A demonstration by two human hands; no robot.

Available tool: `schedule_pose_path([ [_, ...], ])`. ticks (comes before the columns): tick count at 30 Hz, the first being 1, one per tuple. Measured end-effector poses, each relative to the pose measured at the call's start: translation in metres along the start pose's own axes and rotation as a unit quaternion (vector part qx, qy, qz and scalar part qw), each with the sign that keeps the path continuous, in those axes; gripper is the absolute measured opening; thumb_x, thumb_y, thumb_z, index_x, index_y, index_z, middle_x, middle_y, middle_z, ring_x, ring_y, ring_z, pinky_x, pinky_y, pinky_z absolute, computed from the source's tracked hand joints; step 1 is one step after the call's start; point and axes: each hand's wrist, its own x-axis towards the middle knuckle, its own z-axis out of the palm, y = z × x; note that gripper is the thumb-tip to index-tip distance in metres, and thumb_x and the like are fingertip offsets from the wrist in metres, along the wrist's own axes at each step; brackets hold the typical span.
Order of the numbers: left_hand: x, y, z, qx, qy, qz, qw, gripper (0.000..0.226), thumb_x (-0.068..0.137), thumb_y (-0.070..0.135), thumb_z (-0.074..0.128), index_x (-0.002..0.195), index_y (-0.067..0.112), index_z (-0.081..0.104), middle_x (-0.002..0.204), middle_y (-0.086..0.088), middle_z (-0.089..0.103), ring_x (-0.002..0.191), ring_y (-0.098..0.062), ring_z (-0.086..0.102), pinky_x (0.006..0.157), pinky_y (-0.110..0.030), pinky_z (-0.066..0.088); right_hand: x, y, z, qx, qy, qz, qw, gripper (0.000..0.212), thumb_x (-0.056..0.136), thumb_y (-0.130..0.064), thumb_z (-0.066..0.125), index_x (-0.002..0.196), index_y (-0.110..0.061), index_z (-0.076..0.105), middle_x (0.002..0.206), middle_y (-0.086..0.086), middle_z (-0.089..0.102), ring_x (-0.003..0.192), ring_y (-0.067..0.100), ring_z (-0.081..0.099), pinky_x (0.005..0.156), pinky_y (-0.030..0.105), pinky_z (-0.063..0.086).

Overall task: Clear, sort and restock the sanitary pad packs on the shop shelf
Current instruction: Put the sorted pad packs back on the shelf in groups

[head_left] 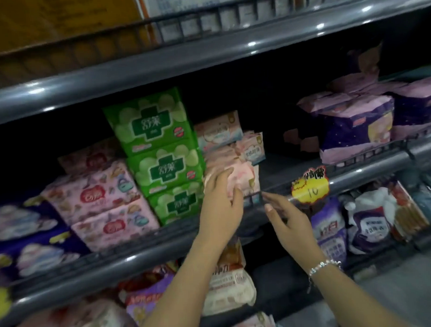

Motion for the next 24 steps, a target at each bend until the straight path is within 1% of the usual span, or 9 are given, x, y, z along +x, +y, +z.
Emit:
schedule_pose_path([
  [2, -0.033, -0.001, -0.002, -0.016, 0.019, -0.015, 1.000, 0.039, 0.099, 0.017, 0.047, 0.137, 0.013, 0.047, 0.143, -0.003, 0.043, 0.132, -0.016, 0.039, 0.097, 0.001, 0.019, -0.019, 0.000, 0.002, -0.011, -0.008, 0.004, 1.000, 0.027, 0.096, -0.017, 0.056, 0.121, -0.028, 0.059, 0.108, -0.020, 0.063, 0.101, -0.010, 0.056, 0.081, 0.001, 0.040],
  [4, -0.069, -0.005, -0.001, -0.028, 0.022, -0.045, 0.998, 0.038, 0.100, 0.022, 0.045, 0.138, 0.014, 0.047, 0.142, -0.001, 0.043, 0.133, -0.013, 0.037, 0.101, -0.007, 0.022, -0.045, 0.006, 0.005, -0.014, -0.022, 0.020, 0.999, 0.026, 0.096, -0.015, 0.056, 0.119, -0.024, 0.061, 0.107, -0.015, 0.064, 0.098, -0.007, 0.058, 0.079, 0.002, 0.042],
  [7, -0.123, -0.024, 0.010, -0.039, 0.009, -0.100, 0.994, 0.035, 0.100, 0.022, 0.045, 0.135, 0.017, 0.050, 0.137, 0.002, 0.045, 0.128, -0.010, 0.040, 0.098, -0.009, 0.024, -0.097, 0.023, 0.010, -0.012, -0.044, 0.060, 0.997, 0.023, 0.096, -0.016, 0.055, 0.116, -0.026, 0.061, 0.104, -0.014, 0.066, 0.092, -0.008, 0.060, 0.078, 0.005, 0.044],
  [10, -0.177, -0.044, 0.029, -0.036, -0.005, -0.149, 0.988, 0.033, 0.097, 0.017, 0.047, 0.129, 0.013, 0.054, 0.130, -0.004, 0.051, 0.120, -0.018, 0.048, 0.092, -0.011, 0.027, -0.150, 0.045, 0.017, -0.012, -0.055, 0.116, 0.992, 0.021, 0.095, -0.015, 0.057, 0.110, -0.029, 0.062, 0.096, -0.006, 0.068, 0.083, -0.010, 0.059, 0.074, 0.006, 0.044],
  [14, -0.244, -0.061, 0.055, -0.062, -0.063, -0.239, 0.967, 0.034, 0.100, 0.017, 0.046, 0.133, 0.012, 0.051, 0.135, -0.005, 0.047, 0.100, -0.017, 0.053, 0.081, -0.016, 0.035, -0.202, 0.069, 0.025, -0.042, -0.100, 0.170, 0.979, 0.020, 0.096, -0.017, 0.056, 0.112, -0.027, 0.062, 0.095, -0.007, 0.066, 0.082, -0.009, 0.058, 0.072, 0.003, 0.042],
  [17, -0.284, -0.070, 0.075, -0.064, -0.102, -0.278, 0.953, 0.036, 0.100, 0.019, 0.045, 0.135, 0.011, 0.049, 0.136, -0.007, 0.047, 0.120, -0.023, 0.049, 0.096, -0.029, 0.039, -0.231, 0.083, 0.028, -0.053, -0.126, 0.217, 0.967, 0.019, 0.097, -0.017, 0.055, 0.113, -0.024, 0.061, 0.098, -0.008, 0.063, 0.085, -0.008, 0.055, 0.070, 0.002, 0.042],
  [18, -0.295, -0.071, 0.082, -0.067, -0.116, -0.292, 0.947, 0.036, 0.100, 0.020, 0.045, 0.135, 0.011, 0.049, 0.136, -0.007, 0.048, 0.120, -0.024, 0.049, 0.099, -0.031, 0.039, -0.240, 0.089, 0.029, -0.047, -0.138, 0.239, 0.960, 0.019, 0.097, -0.017, 0.055, 0.114, -0.024, 0.061, 0.100, -0.007, 0.063, 0.087, -0.006, 0.057, 0.069, 0.003, 0.043],
  [21, -0.322, -0.070, 0.102, -0.093, -0.148, -0.320, 0.931, 0.035, 0.099, 0.016, 0.046, 0.133, 0.010, 0.051, 0.135, -0.008, 0.049, 0.120, -0.023, 0.052, 0.099, -0.025, 0.038, -0.267, 0.108, 0.028, -0.062, -0.170, 0.287, 0.941, 0.022, 0.097, -0.021, 0.055, 0.117, -0.018, 0.062, 0.107, -0.004, 0.064, 0.097, 0.009, 0.060, 0.075, 0.011, 0.042],
  [24, -0.340, -0.065, 0.125, -0.110, -0.182, -0.349, 0.913, 0.034, 0.098, 0.011, 0.046, 0.131, 0.005, 0.053, 0.131, -0.013, 0.054, 0.120, -0.027, 0.052, 0.096, -0.026, 0.039, -0.292, 0.135, 0.022, -0.095, -0.204, 0.346, 0.911, 0.024, 0.098, -0.020, 0.052, 0.120, -0.015, 0.062, 0.109, -0.003, 0.061, 0.101, 0.011, 0.056, 0.082, 0.020, 0.038],
])
